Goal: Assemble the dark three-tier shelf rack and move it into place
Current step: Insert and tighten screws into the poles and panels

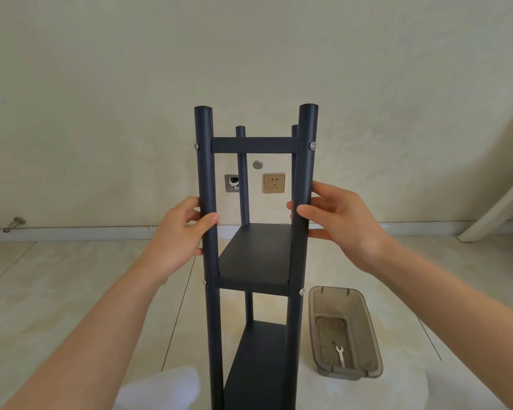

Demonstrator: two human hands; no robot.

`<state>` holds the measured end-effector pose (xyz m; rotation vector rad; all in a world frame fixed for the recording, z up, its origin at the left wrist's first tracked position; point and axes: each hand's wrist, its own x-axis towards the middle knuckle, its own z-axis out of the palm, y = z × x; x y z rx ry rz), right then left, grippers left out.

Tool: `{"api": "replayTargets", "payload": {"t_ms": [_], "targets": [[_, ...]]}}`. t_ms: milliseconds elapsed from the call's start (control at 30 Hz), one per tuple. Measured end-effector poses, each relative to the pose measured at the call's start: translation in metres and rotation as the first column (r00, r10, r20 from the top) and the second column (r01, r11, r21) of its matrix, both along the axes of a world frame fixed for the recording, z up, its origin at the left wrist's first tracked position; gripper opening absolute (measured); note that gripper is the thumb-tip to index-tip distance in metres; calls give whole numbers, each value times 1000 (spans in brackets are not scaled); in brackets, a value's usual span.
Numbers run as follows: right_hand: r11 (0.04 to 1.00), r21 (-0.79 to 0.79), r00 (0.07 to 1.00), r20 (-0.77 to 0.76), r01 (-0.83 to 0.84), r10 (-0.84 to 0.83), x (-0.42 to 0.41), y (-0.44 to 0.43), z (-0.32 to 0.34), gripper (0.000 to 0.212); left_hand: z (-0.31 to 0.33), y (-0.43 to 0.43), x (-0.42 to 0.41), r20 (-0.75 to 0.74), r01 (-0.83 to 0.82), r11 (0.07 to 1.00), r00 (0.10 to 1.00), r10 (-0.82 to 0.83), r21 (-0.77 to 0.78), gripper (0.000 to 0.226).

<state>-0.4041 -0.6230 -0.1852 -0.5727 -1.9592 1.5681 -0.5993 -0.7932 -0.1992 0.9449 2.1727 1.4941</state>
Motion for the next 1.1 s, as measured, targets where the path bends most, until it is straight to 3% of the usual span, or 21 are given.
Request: {"api": "replayTargets", "payload": {"t_ms": [67,133,200,267,333,400,467,567,667,933,1100], "targets": [[999,35,999,-27,-29,30,-2,0,4,41,1,-1,0,-69,-64,997,996,61,-38,37],[996,80,998,-51,-39,43,-6,1,9,45,1,-2,3,-245,-184,982,955,167,-48,57],[993,104,996,-66,-50,58,-12,1,14,45,4,-5,12,-466,-285,957,842,273,48,64],[992,102,995,-64,-67,74,-20,-1,19,42,8,-3,26,-570,-263,943,752,331,202,54],[993,82,994,-67,-84,89,-27,-2,23,37,9,5,39,-415,-125,967,885,211,223,39],[994,53,992,-80,-93,97,-34,-2,27,33,5,13,52,-90,60,997,994,-55,50,36],[995,22,992,-77,-95,96,-41,-4,29,32,-5,20,58,131,204,976,972,-193,-81,34],[994,6,993,-58,-107,107,-47,-9,31,34,-15,32,65,275,168,985,946,-172,37,17],[995,57,996,-33,-80,82,-51,-13,34,38,-22,42,65,316,84,989,941,-120,126,10],[993,107,997,-51,-45,50,-52,-11,36,39,-26,45,65,333,141,970,921,-202,198,16],[977,211,1000,19,8,-12,-43,2,26,12,-25,45,67,344,153,959,910,-231,239,12]]}}
